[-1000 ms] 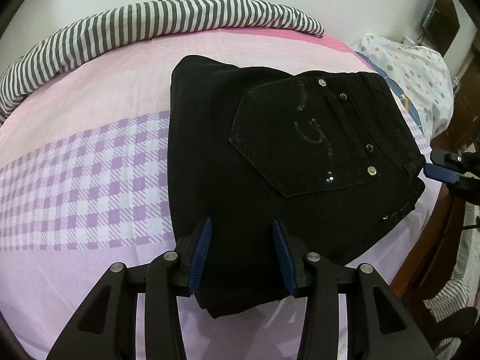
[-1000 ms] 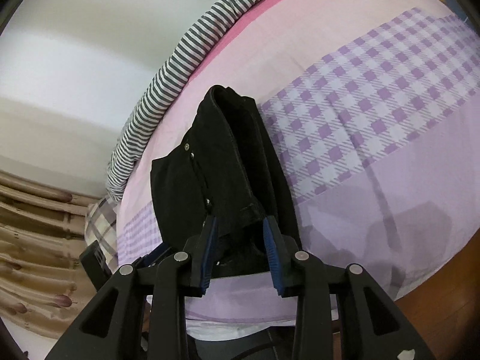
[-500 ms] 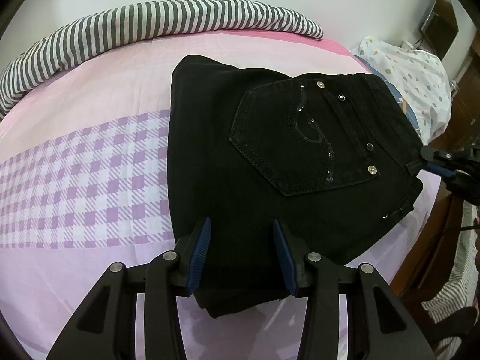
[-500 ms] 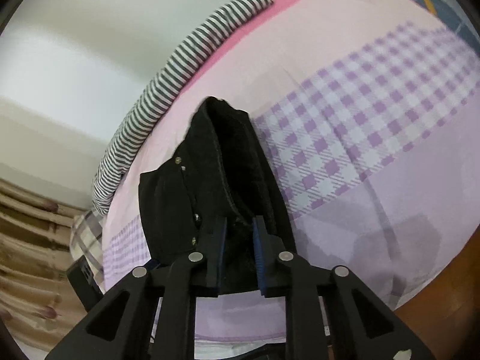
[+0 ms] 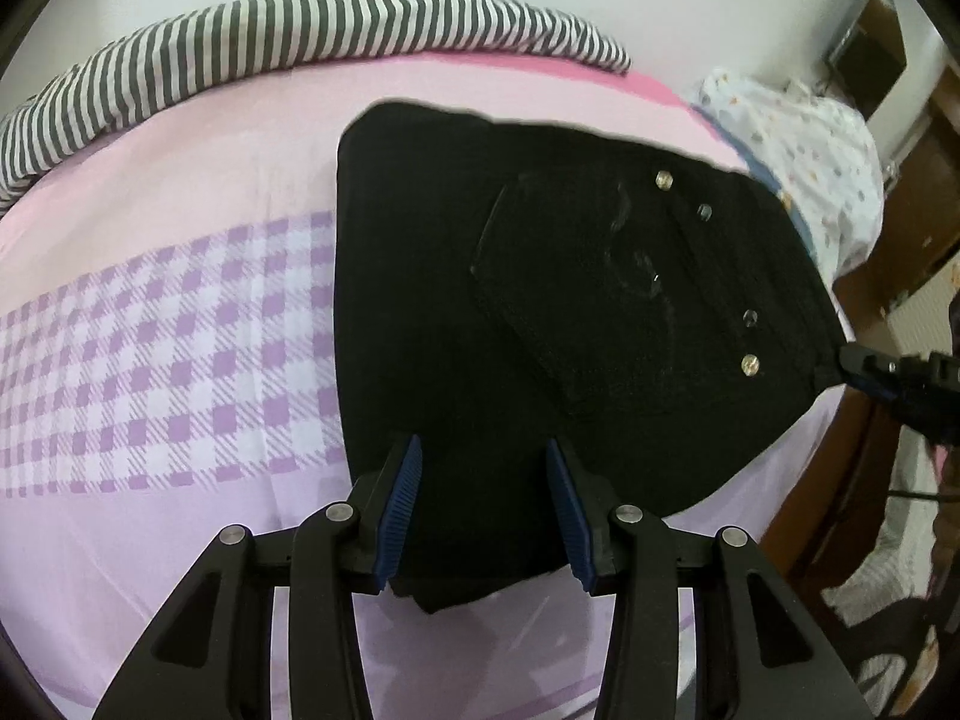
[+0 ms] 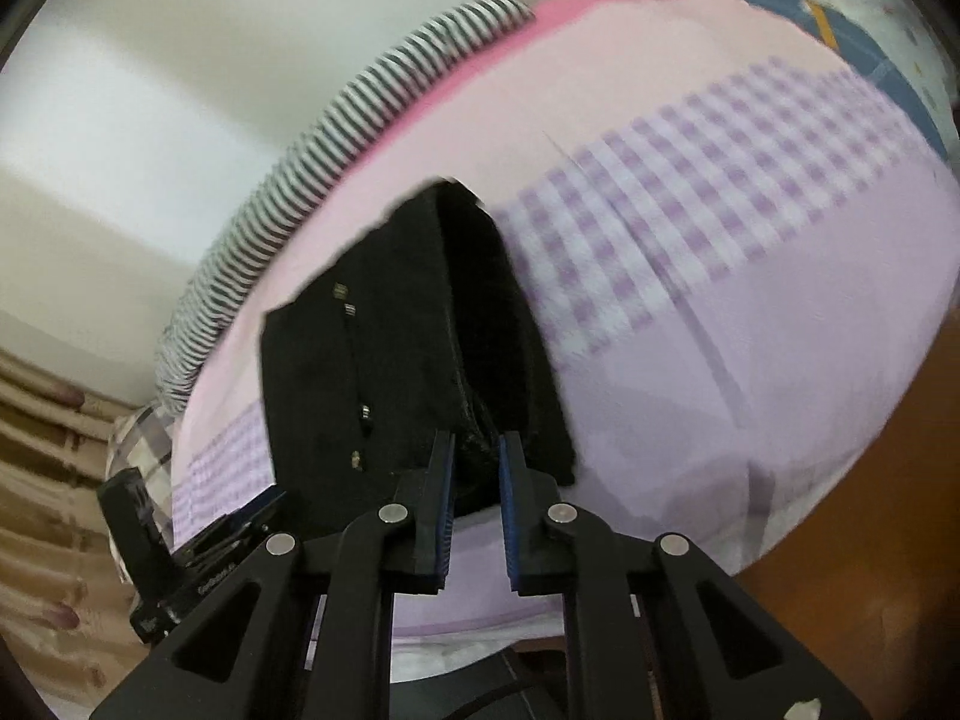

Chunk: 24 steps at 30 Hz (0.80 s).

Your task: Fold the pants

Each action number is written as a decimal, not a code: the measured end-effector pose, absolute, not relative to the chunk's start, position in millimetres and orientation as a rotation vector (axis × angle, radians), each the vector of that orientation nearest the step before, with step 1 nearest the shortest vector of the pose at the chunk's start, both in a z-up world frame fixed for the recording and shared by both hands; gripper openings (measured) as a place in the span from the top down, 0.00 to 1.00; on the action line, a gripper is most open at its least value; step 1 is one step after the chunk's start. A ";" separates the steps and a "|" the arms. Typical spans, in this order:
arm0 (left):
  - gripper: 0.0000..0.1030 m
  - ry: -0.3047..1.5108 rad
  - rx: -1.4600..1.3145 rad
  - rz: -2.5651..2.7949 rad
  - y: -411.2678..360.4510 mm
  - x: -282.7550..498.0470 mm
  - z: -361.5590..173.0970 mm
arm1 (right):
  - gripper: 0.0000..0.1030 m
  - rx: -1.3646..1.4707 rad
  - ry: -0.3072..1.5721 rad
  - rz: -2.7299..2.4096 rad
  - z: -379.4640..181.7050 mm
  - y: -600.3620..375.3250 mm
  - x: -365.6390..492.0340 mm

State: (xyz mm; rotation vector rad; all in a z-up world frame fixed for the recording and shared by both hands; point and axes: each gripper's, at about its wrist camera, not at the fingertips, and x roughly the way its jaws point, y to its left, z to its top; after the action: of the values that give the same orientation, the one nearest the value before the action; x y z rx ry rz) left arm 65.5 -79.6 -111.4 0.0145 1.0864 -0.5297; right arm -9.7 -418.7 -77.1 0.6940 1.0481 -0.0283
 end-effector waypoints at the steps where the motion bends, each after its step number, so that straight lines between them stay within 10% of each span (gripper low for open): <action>1: 0.57 1.078 0.021 -0.531 -79.2 63.4 -112.9 | 0.89 0.688 1.056 -0.037 -80.3 -419.2 -9.1; 24: 0.55 1.061 0.117 -0.457 -96.8 54.0 -115.3 | 0.83 0.424 1.005 -0.100 -45.0 -396.9 13.2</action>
State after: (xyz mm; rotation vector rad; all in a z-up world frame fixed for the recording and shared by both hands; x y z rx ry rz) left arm 54.0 -96.8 -115.3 0.1173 1.0607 -0.4566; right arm 13.2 -396.9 -45.0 0.4235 1.0051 -0.1000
